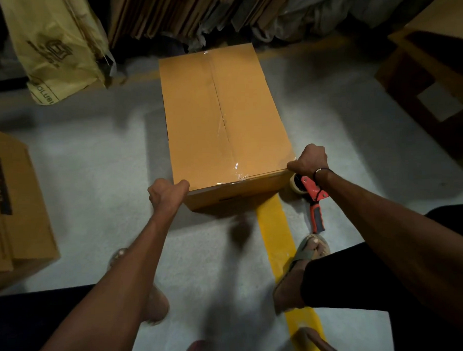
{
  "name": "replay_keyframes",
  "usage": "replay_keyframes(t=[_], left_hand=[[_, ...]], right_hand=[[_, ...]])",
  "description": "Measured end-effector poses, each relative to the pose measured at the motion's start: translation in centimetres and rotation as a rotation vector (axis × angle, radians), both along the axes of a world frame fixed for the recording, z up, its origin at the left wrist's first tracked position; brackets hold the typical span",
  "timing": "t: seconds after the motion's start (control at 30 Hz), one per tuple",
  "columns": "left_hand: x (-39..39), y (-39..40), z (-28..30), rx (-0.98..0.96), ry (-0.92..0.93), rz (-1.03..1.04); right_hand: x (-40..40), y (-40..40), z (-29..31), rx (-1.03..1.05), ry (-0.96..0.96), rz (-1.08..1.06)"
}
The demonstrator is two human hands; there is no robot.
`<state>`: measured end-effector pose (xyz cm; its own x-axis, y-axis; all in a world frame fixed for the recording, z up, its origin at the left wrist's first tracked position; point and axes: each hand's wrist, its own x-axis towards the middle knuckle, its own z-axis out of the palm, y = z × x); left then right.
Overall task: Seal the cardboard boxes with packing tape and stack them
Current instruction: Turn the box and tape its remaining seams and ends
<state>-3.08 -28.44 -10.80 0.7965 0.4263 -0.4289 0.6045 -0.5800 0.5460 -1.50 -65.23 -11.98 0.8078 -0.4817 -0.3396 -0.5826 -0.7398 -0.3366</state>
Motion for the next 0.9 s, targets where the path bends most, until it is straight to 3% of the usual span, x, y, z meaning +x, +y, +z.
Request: replay_keyframes(t=[0.17,0.37,0.5,0.73,0.9], left_hand=[[0.5,-1.1,-0.1,0.128,0.018,-0.151],[0.9,-1.0,-0.2,0.103,0.085,-0.145],[0.8,-0.5,-0.6,0.019,0.118,-0.092],[0.7,-0.2,-1.3,-0.295,0.137,0.149],[0.4,-0.7,-1.2,-0.321,0.161,0.167]], right_hand=[[0.0,0.3,-0.1,0.019,-0.032,0.028],[-0.1,2.5,0.3,-0.079,0.027,0.128],[-0.8,4.3,0.6,-0.108,0.038,0.169],[-0.6,2.7,0.0,0.037,0.027,0.047],[-0.5,1.9,-0.9,0.232,0.012,-0.092]])
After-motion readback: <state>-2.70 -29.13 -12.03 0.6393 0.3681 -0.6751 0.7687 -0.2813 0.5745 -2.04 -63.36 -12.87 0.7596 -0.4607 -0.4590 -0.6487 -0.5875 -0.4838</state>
